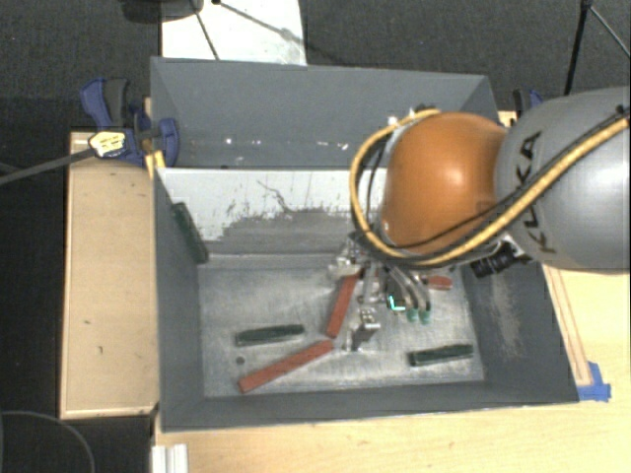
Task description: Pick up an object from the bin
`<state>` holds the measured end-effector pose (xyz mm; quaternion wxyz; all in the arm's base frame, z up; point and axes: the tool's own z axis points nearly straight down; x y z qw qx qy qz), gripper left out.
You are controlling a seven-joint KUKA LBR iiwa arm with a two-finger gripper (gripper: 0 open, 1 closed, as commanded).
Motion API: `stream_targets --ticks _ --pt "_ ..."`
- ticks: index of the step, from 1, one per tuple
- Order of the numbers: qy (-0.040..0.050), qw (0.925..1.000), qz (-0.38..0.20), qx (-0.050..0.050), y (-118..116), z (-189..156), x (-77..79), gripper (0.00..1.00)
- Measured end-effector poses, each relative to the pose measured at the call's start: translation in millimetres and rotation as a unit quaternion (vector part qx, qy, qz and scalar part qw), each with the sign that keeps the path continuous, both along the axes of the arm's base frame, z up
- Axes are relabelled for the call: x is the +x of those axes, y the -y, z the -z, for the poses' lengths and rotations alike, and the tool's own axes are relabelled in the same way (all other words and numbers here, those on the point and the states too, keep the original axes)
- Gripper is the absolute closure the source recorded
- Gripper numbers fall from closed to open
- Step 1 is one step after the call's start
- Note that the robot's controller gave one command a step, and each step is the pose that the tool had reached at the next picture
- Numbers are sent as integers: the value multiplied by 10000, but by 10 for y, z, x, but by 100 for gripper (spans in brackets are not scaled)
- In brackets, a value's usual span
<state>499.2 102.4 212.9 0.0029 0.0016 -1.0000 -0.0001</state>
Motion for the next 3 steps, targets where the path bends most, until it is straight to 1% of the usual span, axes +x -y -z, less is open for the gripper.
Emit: stream_targets --ticks 1,2,3 --pt "39 10000 17 4 5 -36 17 0" --pt "66 9991 -414 6 -20 280 33 0" --pt "67 9940 -1089 6 -20 936 195 0"
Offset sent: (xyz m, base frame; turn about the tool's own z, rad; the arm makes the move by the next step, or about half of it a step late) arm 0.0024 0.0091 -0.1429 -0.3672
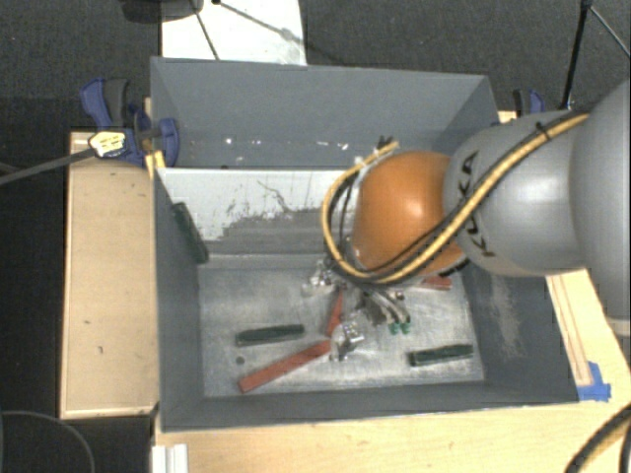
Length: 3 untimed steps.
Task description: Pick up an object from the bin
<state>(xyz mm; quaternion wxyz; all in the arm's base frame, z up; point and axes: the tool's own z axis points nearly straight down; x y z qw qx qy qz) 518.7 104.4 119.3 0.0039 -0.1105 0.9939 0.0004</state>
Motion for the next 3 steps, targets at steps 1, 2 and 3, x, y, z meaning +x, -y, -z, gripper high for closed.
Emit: stream_targets --ticks 1,2,3 --pt "36 9965 -836 11 96 443 -156 100" --pt "35 9966 -826 11 96 443 -156 100" --pt "-17 9962 -872 -8 257 -908 21 100"
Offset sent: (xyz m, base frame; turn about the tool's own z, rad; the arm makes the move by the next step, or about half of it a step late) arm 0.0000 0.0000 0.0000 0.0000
